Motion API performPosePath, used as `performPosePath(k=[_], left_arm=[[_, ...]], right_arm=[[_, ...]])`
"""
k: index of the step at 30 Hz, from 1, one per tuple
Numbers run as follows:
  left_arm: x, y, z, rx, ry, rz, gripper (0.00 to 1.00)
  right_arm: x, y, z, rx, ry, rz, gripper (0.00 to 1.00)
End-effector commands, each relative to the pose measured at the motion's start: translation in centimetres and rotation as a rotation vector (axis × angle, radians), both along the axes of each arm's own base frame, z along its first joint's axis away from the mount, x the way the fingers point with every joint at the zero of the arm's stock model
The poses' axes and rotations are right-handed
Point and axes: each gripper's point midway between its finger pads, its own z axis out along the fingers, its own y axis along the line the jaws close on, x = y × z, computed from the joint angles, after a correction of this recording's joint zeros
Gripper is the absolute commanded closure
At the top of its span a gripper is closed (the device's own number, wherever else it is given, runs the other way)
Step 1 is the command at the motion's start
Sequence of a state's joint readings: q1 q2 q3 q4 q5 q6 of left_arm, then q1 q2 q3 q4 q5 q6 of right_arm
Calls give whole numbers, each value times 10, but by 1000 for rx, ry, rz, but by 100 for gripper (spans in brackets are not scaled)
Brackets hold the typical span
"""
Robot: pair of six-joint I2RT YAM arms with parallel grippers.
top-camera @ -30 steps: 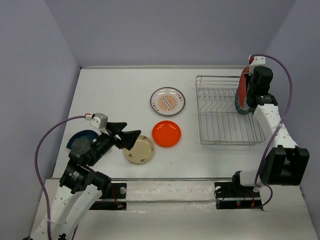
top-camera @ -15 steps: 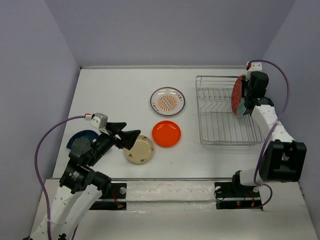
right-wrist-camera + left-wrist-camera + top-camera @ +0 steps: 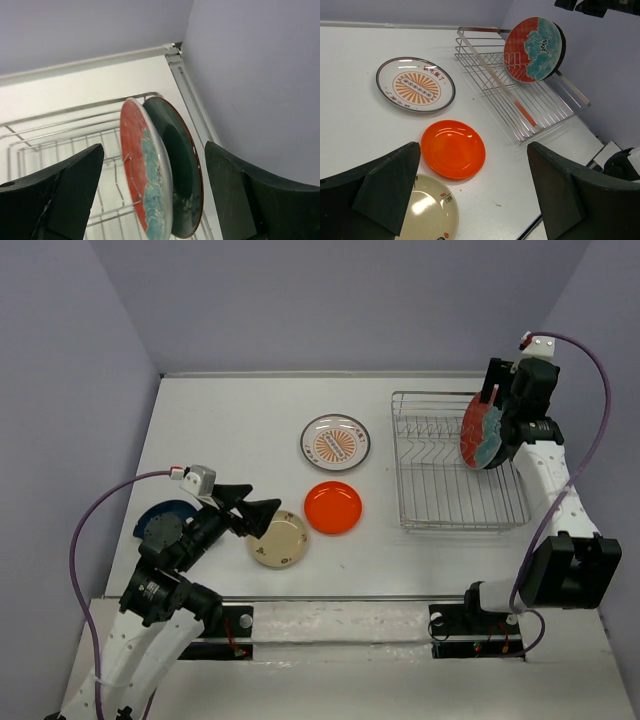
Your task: Load the plates into the dish rack
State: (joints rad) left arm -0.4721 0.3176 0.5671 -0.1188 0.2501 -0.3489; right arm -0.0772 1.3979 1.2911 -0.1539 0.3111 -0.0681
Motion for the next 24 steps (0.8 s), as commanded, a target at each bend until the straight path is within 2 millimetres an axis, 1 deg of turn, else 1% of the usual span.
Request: performPosePath(k=[1,4,5,6,7,8,9,10,12,13,14,15,16,17,18,19,20,21,22,23,24], left_arm=[[6,4,6,-2,-25,35,1],[11,9,5,0,-13,78,1],[12,12,5,1,-12,93,1],[17,19,5,2,-9,142,1],[18,23,8,-2,-14,168,1],[20,27,10,-2,-17,190,1],[21,31,10,0,-18,214,1],[24,40,17,-6,-28,269,1],[27,53,25,-14,-37,340,1],[26,59,37,-34,-59,366,1],[25,64,46,-50,-78,392,1],[24,75,57,-74,-109,443,1],[21,83,70,-91,-138,473,1],[20,93,79,-98,-162,524,1],[19,99,85,-101,-174,549,1],[14,105,100,-121,-200,568,1],[11,110,108,-127,-216,584,1],[9,112,113,-135,-225,592,1],[4,117,126,-156,-246,605,1],[2,120,131,-164,-255,609,1],[0,121,135,-169,-259,613,1]], right_arm=[[-12,49,52,202,-153,111,13],[-15,100,55,308,-165,237,16],[-18,134,57,354,-167,310,18],[-20,154,55,381,-157,360,20],[-22,177,51,409,-146,426,23],[-25,198,50,436,-140,474,24],[-27,220,44,482,-122,517,25],[-38,262,40,514,-96,630,26],[-42,306,25,580,-74,714,28],[-58,346,23,615,-48,837,29],[-63,368,21,639,-43,887,29],[-68,389,17,667,-23,925,29],[-80,429,-1,677,33,1001,29],[-85,450,1,693,43,1045,29],[-90,469,-7,702,71,1074,29],[-91,492,-30,708,121,1099,29],[-108,518,-38,726,156,1153,29],[-114,534,-46,734,179,1176,29],[-114,555,-62,738,217,1197,29],[-119,568,-70,743,238,1214,29],[-133,587,-76,759,265,1240,29]])
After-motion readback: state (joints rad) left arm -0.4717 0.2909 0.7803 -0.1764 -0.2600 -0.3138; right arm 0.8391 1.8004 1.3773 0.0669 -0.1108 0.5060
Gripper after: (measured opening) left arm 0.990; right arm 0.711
